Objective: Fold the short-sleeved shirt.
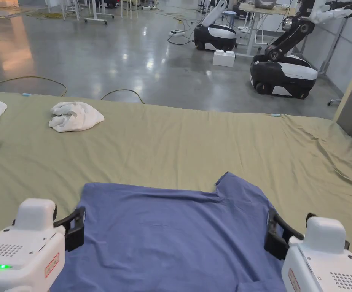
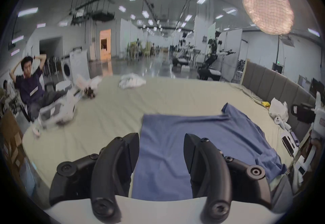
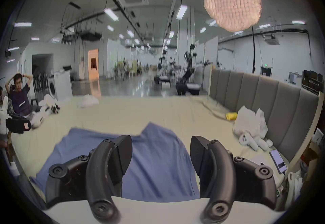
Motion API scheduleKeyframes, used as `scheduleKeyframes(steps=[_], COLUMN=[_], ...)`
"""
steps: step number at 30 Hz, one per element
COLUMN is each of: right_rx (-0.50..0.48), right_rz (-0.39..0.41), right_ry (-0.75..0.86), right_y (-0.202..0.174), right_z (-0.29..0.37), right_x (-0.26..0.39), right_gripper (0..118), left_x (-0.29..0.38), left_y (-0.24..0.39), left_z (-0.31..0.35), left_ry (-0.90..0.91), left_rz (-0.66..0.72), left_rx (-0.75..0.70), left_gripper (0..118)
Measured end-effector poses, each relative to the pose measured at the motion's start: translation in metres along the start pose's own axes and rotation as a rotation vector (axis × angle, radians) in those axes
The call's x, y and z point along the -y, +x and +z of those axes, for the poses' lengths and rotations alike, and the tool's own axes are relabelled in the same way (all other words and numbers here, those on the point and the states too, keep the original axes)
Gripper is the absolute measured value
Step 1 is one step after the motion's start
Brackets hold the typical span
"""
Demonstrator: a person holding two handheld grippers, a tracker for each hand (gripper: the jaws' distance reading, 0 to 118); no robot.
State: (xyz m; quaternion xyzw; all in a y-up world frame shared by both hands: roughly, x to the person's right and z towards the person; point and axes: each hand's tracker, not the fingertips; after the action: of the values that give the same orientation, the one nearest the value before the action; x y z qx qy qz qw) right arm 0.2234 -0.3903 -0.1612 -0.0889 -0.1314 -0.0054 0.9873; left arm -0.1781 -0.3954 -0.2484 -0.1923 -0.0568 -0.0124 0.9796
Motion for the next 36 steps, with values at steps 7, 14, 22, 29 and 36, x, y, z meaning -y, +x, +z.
scheduleKeyframes(steps=[7,14,22,29,36], right_rx=[-0.003,-0.018,-0.025,-0.030,-0.043], right_rz=[0.003,0.031,0.054,0.079,0.101], right_ry=[0.109,0.104,-0.009,-0.116,-0.176], right_y=[-0.023,-0.025,-0.010,-0.006,-0.008], right_z=[-0.003,-0.003,-0.006,-0.010,-0.012], right_x=[-0.025,-0.026,-0.006,0.020,0.034], right_gripper=[0,0,0,0,0], left_x=[-0.028,-0.028,0.027,0.097,0.128], left_y=[0.029,0.009,-0.056,-0.090,-0.098], left_z=[0.013,0.015,0.016,0.021,0.008], left_ry=[0.194,0.120,-0.342,-0.700,-0.784], left_rz=[-0.099,-0.027,0.044,0.108,0.223], left_rx=[-0.026,0.000,0.077,0.079,0.001], left_gripper=[4,3,3,35,67])
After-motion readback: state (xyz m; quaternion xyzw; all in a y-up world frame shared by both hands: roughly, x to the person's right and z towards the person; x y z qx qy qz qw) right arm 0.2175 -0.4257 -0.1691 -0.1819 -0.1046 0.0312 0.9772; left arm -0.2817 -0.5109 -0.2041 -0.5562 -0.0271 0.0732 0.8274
